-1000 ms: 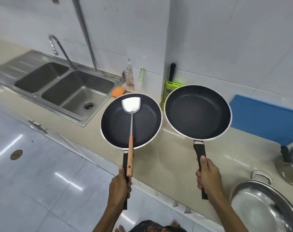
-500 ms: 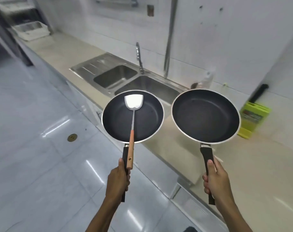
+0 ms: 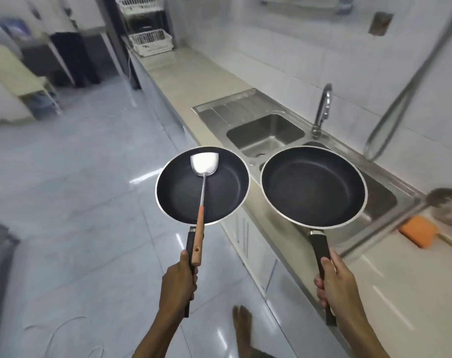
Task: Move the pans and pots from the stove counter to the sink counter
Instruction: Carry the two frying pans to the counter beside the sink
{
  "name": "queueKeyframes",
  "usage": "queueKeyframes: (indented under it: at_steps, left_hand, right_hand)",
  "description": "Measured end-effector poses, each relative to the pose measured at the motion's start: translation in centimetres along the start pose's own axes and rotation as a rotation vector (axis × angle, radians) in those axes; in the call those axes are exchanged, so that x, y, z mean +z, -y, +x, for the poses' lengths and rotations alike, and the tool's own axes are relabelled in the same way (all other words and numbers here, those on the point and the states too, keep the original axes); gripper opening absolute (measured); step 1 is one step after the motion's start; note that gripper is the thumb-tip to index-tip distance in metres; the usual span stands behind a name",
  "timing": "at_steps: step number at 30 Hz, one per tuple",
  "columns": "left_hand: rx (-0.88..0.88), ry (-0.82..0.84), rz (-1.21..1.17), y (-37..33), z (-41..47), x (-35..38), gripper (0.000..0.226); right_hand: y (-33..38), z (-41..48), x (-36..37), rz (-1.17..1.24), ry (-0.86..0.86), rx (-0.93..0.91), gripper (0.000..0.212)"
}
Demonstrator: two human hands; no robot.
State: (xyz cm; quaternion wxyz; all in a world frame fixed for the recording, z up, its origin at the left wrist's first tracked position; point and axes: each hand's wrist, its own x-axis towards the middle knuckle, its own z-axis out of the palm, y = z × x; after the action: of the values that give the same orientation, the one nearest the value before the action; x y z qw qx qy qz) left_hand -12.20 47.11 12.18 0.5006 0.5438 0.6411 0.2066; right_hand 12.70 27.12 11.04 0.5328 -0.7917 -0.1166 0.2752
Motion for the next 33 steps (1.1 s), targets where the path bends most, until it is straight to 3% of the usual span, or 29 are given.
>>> queueKeyframes:
  at_steps: [16,27,33]
  left_hand:
    - [-0.082,-0.173,-0.031,-14.3,29.0,-1.9,0.071]
    - [-0.114,-0.077,0.023,-25.1,57.8,-4.9,0.075]
    - [-0.003,-0.034,0.138,-33.4,73.2,-6.7,0.063]
  right_hand:
    - [16.7,25.9,21.9,0.029,0.217,0.039,0.041]
    - [27.6,43.5,42.0,0.110,0.061,0.067,0.044]
    - [33.8,52.5,52.5,0.154,0.008,0.072,0.038]
